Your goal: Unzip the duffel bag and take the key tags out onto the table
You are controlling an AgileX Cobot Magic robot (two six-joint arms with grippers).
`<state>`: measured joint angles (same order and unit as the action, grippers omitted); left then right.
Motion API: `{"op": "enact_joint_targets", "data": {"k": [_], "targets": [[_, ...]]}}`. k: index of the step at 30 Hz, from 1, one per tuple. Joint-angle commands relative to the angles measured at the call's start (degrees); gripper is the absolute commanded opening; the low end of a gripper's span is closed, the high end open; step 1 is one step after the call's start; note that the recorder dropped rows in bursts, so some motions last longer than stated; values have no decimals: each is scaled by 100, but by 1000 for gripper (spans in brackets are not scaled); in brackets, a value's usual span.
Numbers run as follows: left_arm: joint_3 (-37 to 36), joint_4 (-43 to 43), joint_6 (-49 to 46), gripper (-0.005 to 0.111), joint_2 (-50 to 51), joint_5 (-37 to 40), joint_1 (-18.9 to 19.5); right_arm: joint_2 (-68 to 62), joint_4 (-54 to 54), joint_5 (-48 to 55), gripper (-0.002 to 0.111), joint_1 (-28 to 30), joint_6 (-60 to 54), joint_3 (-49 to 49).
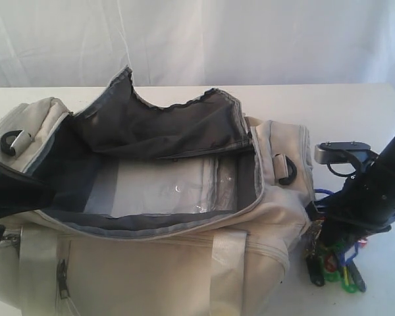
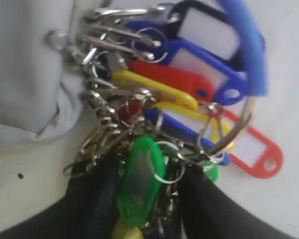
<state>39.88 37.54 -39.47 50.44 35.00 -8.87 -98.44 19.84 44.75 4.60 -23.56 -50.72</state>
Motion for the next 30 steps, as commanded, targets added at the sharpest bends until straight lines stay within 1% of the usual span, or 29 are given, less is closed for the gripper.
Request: {"op": "enact_joint_targets", "data": {"k": [1, 3, 8, 11, 15, 17, 18, 19, 21, 22, 23, 26, 30], "targets": [[-26, 92, 10, 0, -50, 57, -41, 127, 108, 77, 57, 7, -110, 7], [-26, 92, 10, 0, -50, 57, -41, 273, 96, 150, 58, 7, -110, -13], [-26, 92, -3, 0, -50, 57, -41, 840, -18, 361, 58, 7, -59, -157], [-26, 92, -3, 0, -50, 57, -41, 1220, -473, 658, 58, 7, 410, -265], [-26, 92, -23, 0, -50, 57, -41, 1744, -1399, 1085, 58, 7, 1304, -361], [-26, 92, -35, 0, -50, 57, -41, 2058, -1666, 1197, 56, 7, 1651, -385], [-26, 92, -66, 0, -50, 57, -41, 2206, -1669, 1207, 53, 7, 1675, -385], [-26, 92, -107, 0, -50, 57, -41, 2404, -1669, 1207, 48, 7, 1675, -385], [-26, 92, -123, 0, -50, 57, -41, 2807, -1653, 1125, 27, 7, 1653, -385], [-26, 92, -123, 0, -50, 57, -41, 3056, -1571, 1026, 11, 7, 1612, -385], [-26, 92, -123, 0, -50, 57, -41, 3310, -1468, 903, 1, 7, 1586, -385], [-26, 53, -144, 0, -50, 47, -41, 4001, -1420, 477, 0, 7, 1586, -385], [-26, -153, -144, 0, -50, -105, -41, 4490, -1420, -109, 0, 7, 1608, -385]]}}
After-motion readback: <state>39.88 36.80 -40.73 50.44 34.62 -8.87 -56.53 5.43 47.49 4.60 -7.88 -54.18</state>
